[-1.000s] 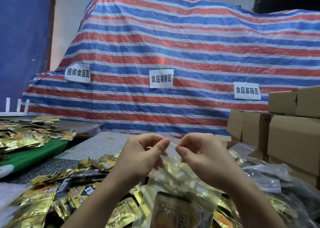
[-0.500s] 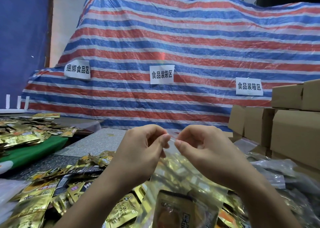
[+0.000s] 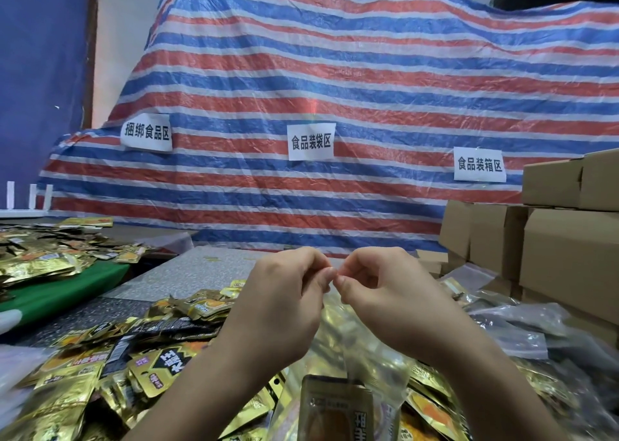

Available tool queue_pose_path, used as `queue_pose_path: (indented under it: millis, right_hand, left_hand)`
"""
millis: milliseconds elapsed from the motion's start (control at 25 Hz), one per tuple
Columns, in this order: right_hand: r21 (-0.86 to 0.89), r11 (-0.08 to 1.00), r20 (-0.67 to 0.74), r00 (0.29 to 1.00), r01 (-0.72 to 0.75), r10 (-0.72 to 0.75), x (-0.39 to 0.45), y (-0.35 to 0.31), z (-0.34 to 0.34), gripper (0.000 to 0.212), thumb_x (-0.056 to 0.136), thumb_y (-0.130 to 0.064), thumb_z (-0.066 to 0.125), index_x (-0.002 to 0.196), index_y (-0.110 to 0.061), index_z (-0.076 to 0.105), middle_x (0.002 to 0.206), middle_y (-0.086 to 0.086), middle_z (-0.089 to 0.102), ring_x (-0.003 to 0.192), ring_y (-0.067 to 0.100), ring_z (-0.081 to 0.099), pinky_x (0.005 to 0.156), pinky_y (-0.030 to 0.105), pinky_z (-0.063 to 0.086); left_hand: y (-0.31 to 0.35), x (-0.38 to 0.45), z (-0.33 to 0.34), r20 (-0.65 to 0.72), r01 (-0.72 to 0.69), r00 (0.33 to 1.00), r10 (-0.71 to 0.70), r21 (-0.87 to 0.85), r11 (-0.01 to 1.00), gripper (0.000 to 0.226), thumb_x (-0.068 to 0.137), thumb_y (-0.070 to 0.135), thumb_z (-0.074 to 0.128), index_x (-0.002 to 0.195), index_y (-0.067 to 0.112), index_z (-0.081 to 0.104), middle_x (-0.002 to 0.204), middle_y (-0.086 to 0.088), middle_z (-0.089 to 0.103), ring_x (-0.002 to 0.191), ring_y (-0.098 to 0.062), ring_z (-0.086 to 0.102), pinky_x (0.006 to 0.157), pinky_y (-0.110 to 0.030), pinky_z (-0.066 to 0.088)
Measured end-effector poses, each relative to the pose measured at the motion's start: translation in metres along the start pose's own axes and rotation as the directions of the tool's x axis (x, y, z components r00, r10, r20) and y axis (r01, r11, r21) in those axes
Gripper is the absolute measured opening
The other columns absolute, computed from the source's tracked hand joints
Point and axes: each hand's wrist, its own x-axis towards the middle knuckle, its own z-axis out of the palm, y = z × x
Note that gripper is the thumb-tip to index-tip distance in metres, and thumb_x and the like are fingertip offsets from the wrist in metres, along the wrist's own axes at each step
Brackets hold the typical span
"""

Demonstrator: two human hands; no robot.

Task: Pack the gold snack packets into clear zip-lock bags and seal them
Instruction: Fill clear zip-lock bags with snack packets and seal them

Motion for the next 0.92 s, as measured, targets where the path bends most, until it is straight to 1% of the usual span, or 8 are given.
queue_pose_path:
  millis: [160, 240, 320, 440, 520, 600, 760, 920]
  right_hand:
    - [0.019, 1.000, -0.021, 1.000, 0.009, -0.008, -0.001, 0.000, 0.001, 0.014, 0.094, -0.030, 0.064, 0.080, -0.029, 0.068, 0.068, -0.014, 0.066, 0.066, -0.004, 0.059, 0.053, 0.014, 0.043]
    - [0.022, 0.999, -0.041, 0.999, 0.023, -0.022, -0.002, -0.001, 0.002, 0.013, 0.093, -0.029, 0.064, 0.081, -0.030, 0.069, 0.068, -0.014, 0.066, 0.067, -0.004, 0.059, 0.054, 0.012, 0.043]
    - [-0.002, 0.999, -0.059, 0.998, 0.034, -0.034, -0.002, -0.001, 0.004, 0.012, 0.093, -0.030, 0.064, 0.082, -0.030, 0.069, 0.069, -0.014, 0.066, 0.071, -0.004, 0.060, 0.055, 0.012, 0.043]
    - [0.012, 0.999, -0.066, 0.997, 0.032, -0.031, -0.002, 0.000, 0.004, 0.010, 0.093, -0.031, 0.064, 0.084, -0.032, 0.069, 0.073, -0.016, 0.067, 0.077, -0.005, 0.061, 0.056, 0.013, 0.045]
    - [0.012, 0.999, -0.064, 0.997, 0.039, -0.038, -0.003, 0.000, 0.004, 0.010, 0.093, -0.031, 0.065, 0.084, -0.033, 0.069, 0.073, -0.017, 0.067, 0.076, -0.005, 0.061, 0.055, 0.013, 0.046]
    - [-0.011, 0.999, -0.074, 0.996, 0.044, -0.045, -0.005, 0.000, 0.003, 0.012, 0.093, -0.035, 0.065, 0.082, -0.032, 0.068, 0.072, -0.016, 0.066, 0.074, -0.003, 0.060, 0.054, 0.016, 0.045]
    - [-0.033, 0.999, -0.027, 0.999, 0.029, -0.029, -0.009, 0.003, -0.011, 0.020, 0.092, -0.040, 0.065, 0.076, -0.028, 0.065, 0.073, -0.015, 0.066, 0.065, 0.004, 0.058, 0.055, 0.024, 0.046]
    - [-0.056, 0.998, 0.026, 1.000, 0.008, -0.007, -0.013, 0.010, -0.026, 0.021, 0.092, -0.037, 0.065, 0.074, -0.026, 0.063, 0.065, -0.016, 0.062, 0.057, 0.001, 0.052, 0.054, 0.022, 0.042]
  left_hand:
    - [-0.001, 0.000, -0.002, -0.008, 0.001, 1.000, -0.001, -0.004, 1.000, 0.014, 0.094, 0.021, 0.064, 0.081, 0.020, 0.069, 0.061, 0.014, 0.060, 0.064, -0.008, 0.060, 0.056, -0.023, 0.045]
    - [-0.001, 0.000, -0.002, -0.007, 0.003, 1.000, -0.003, 0.009, 1.000, 0.014, 0.094, 0.021, 0.062, 0.082, 0.021, 0.068, 0.063, 0.014, 0.059, 0.067, -0.007, 0.060, 0.057, -0.021, 0.045]
    - [0.000, 0.000, 0.001, 0.005, 0.024, 1.000, -0.024, 0.001, 1.000, 0.014, 0.096, 0.023, 0.059, 0.083, 0.024, 0.065, 0.065, 0.013, 0.059, 0.069, -0.006, 0.059, 0.059, -0.020, 0.045]
    - [0.001, 0.000, 0.002, 0.039, 0.060, 0.998, -0.058, -0.042, 0.997, 0.020, 0.098, 0.032, 0.051, 0.080, 0.030, 0.061, 0.064, 0.010, 0.060, 0.068, -0.007, 0.060, 0.060, -0.024, 0.046]
    - [0.000, 0.000, 0.001, 0.043, 0.006, 0.999, -0.005, -0.020, 1.000, 0.025, 0.099, 0.030, 0.050, 0.077, 0.028, 0.061, 0.061, 0.008, 0.057, 0.064, -0.008, 0.056, 0.055, -0.021, 0.042]
    - [0.000, -0.001, 0.001, -0.003, -0.073, 0.997, 0.073, 0.041, 0.997, 0.024, 0.099, 0.021, 0.053, 0.076, 0.020, 0.061, 0.058, 0.011, 0.048, 0.060, -0.008, 0.049, 0.052, -0.016, 0.033]
    - [0.005, -0.004, 0.005, -0.076, -0.059, 0.995, 0.063, 0.056, 0.997, 0.026, 0.098, 0.018, 0.054, 0.072, 0.014, 0.057, 0.059, 0.009, 0.046, 0.059, -0.011, 0.045, 0.053, -0.018, 0.029]
    - [0.011, -0.005, 0.004, -0.125, -0.045, 0.991, 0.050, 0.042, 0.998, 0.030, 0.099, 0.017, 0.052, 0.070, 0.010, 0.055, 0.059, 0.006, 0.047, 0.059, -0.013, 0.043, 0.053, -0.019, 0.028]
